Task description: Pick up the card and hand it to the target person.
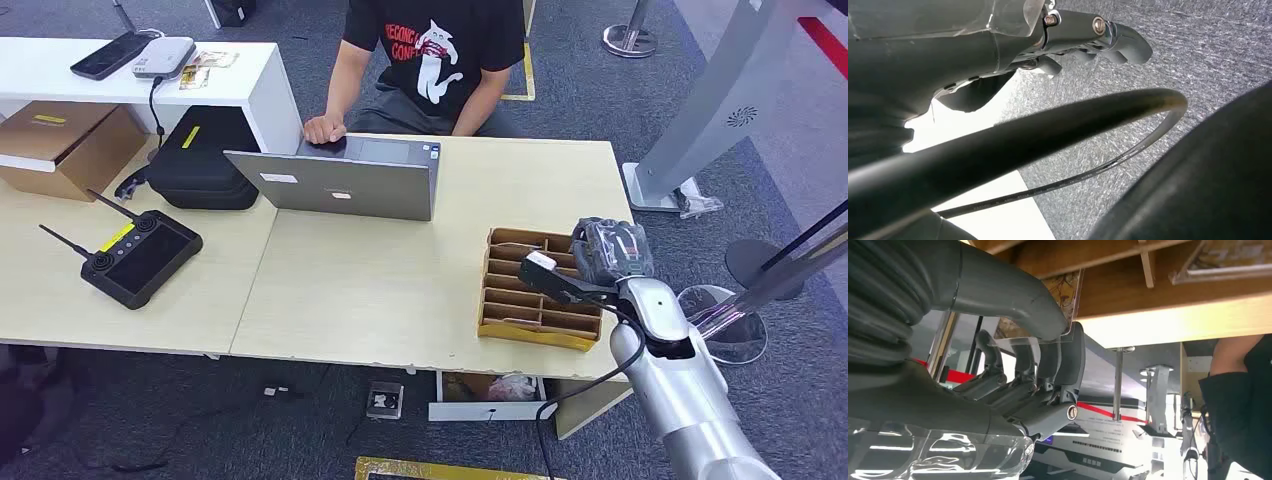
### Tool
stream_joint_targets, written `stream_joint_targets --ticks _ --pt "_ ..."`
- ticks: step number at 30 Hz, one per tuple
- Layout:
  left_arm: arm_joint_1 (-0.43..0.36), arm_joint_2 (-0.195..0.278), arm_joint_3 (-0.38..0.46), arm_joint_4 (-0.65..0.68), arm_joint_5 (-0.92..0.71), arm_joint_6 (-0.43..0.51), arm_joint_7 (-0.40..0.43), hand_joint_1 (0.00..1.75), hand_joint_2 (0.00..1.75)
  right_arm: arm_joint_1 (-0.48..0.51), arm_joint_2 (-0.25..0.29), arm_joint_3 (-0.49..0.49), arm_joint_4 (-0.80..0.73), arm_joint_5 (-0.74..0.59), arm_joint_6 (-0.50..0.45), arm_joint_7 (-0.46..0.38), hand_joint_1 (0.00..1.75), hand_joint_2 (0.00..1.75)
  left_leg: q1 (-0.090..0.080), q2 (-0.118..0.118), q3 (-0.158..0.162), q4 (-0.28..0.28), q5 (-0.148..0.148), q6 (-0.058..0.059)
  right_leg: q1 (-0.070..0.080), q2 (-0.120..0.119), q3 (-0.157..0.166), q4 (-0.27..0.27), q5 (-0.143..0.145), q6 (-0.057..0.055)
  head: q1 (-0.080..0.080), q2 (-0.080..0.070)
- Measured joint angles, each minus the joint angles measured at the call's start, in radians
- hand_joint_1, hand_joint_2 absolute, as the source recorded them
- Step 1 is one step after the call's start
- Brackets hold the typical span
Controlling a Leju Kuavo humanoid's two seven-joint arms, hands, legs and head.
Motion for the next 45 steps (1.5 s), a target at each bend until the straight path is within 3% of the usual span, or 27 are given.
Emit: stream_joint_targets --ticks 10,17,31,42,45 --pt "0.0 -0.002 0.0 0.0 0.001 -0.008 0.002 0.0 1.75 -0.011 0.002 0.0 -0.001 -0.002 -0.002 -0.01 1.61 1.75 0.0 0.0 0.0 0.0 0.0 0.0 0.0 0.0 0.0 0.0 0.0 0.0 0.0 0.0" --pt "0.0 -0.002 0.001 0.0 0.001 -0.01 -0.002 0.0 1.75 -0.011 0.015 0.0 -0.034 -0.024 -0.055 -0.025 1.58 1.75 0.0 0.0 0.0 0.0 0.0 0.0 0.0 0.0 0.0 0.0 0.0 0.0 0.0 0.0" --pt "0.0 -0.008 -0.009 0.0 -0.001 0.001 -0.021 0.0 1.75 -0.075 0.104 0.014 -0.139 -0.062 -0.07 -0.043 1.61 1.75 0.0 0.0 0.0 0.0 0.0 0.0 0.0 0.0 0.0 0.0 0.0 0.0 0.0 0.0" --pt "-0.001 -0.006 -0.039 0.0 -0.001 0.001 -0.044 0.0 1.75 -0.222 0.18 0.049 -0.001 -0.117 -0.086 -0.11 1.36 1.75 0.0 0.0 0.0 0.0 0.0 0.0 0.0 0.001 0.0 0.001 0.0 0.0 0.0 0.0" --pt "-0.003 -0.004 -0.045 0.0 -0.001 -0.001 -0.049 0.0 1.75 -0.263 0.211 0.052 0.051 -0.129 -0.092 -0.122 1.08 1.75 0.0 0.0 0.0 0.0 0.0 -0.001 0.0 0.001 0.0 0.001 0.0 0.0 0.0 0.0"
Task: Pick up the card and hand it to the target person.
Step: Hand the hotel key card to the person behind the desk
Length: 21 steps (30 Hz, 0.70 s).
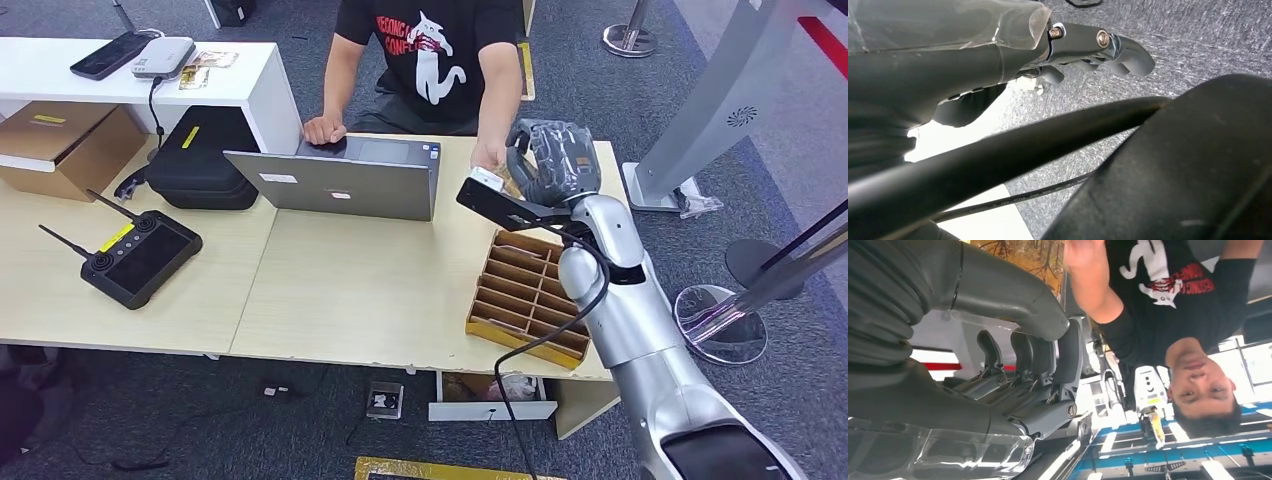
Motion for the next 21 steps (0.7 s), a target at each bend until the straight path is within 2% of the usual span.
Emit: stream_joint_targets --ticks 2,3,6,8,21 --pt "-0.001 0.001 -0.003 0.0 0.0 -0.004 0.0 0.0 1.75 -0.023 0.018 0.0 0.026 -0.005 0.0 -0.002 0.77 1.75 0.0 0.0 0.0 0.0 0.0 0.0 0.0 0.0 0.0 0.0 0.0 0.0 0.0 0.0" --pt "-0.002 0.001 -0.004 0.0 0.0 -0.005 0.0 0.0 1.75 -0.032 0.026 0.0 0.037 -0.007 0.0 -0.002 0.68 1.75 0.0 0.0 0.0 0.0 0.0 0.0 0.0 0.0 0.0 0.0 0.0 0.0 0.0 0.0" --pt "-0.003 0.003 -0.007 0.0 0.0 -0.01 0.0 0.0 1.75 -0.047 0.042 0.001 0.06 -0.017 0.001 -0.002 0.21 1.75 0.0 0.0 0.0 0.0 0.0 0.0 0.0 0.0 0.0 0.0 0.0 0.0 0.0 0.0" --pt "-0.004 0.004 -0.007 0.0 0.0 -0.014 0.001 0.0 1.75 -0.051 0.047 0.004 0.071 -0.019 0.002 -0.002 0.02 1.75 0.0 0.0 0.0 0.0 0.0 0.0 0.0 0.0 0.0 0.0 0.0 0.0 0.0 0.0" --pt "-0.004 0.003 -0.007 0.0 0.001 -0.019 0.018 0.0 1.75 -0.048 0.049 0.017 0.102 -0.024 0.002 -0.001 0.0 1.75 0.0 0.0 0.0 0.0 0.0 0.0 0.0 0.0 0.0 0.0 0.0 0.0 0.0 0.0"
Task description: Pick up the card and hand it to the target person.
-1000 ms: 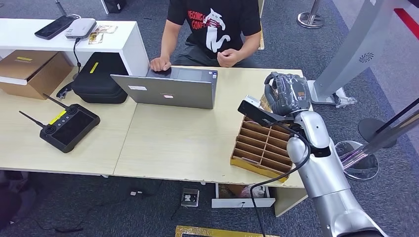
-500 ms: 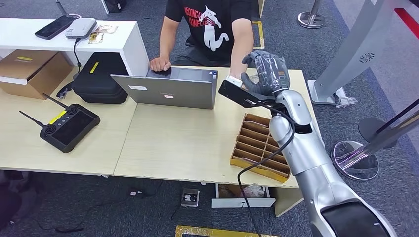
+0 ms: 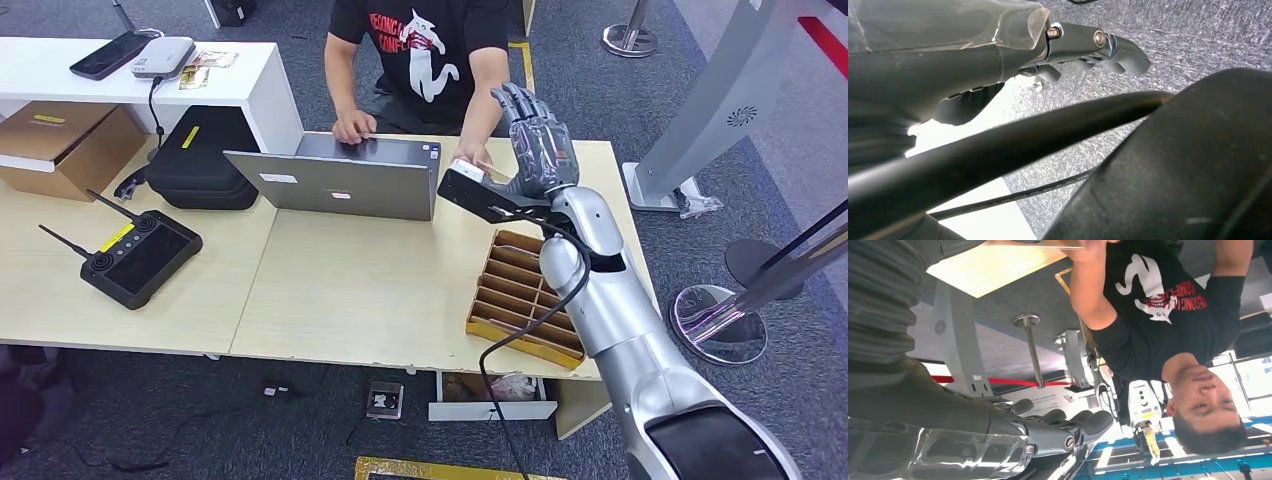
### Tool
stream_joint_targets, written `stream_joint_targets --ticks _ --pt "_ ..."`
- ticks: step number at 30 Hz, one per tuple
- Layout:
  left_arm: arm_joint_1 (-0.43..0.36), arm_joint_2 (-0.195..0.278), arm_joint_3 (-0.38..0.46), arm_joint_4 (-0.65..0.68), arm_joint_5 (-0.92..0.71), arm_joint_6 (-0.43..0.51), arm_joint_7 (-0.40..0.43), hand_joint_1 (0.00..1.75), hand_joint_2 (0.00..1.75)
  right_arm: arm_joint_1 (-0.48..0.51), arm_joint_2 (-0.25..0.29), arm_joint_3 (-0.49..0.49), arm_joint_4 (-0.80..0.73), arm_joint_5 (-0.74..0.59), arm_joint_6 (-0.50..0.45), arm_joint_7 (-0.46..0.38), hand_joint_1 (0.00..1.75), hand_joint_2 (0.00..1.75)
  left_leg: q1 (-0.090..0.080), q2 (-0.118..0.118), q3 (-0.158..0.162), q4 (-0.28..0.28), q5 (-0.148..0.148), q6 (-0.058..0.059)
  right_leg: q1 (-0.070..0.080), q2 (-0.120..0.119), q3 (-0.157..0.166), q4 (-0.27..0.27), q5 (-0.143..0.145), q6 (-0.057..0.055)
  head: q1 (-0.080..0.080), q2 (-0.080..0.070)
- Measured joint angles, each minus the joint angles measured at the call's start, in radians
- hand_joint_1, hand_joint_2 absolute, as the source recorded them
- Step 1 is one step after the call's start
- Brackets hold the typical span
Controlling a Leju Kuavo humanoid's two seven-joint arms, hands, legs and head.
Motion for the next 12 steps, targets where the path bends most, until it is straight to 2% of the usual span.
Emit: stream_joint_targets --ticks 7,12 --pt "0.0 0.0 0.0 0.0 0.001 0.0 0.004 0.0 1.75 0.013 -0.006 0.0 -0.012 -0.015 -0.001 -0.003 0.0 1.75 0.0 0.0 0.0 0.0 0.0 0.0 0.0 0.0 0.0 0.0 0.0 0.0 0.0 0.0" --pt "0.001 0.0 0.001 0.0 0.002 0.0 0.006 0.0 1.75 0.036 -0.03 0.0 -0.061 -0.05 0.012 -0.017 0.0 1.75 0.0 0.0 0.0 0.0 0.0 0.0 0.0 0.0 0.0 0.0 0.0 0.0 0.0 0.0"
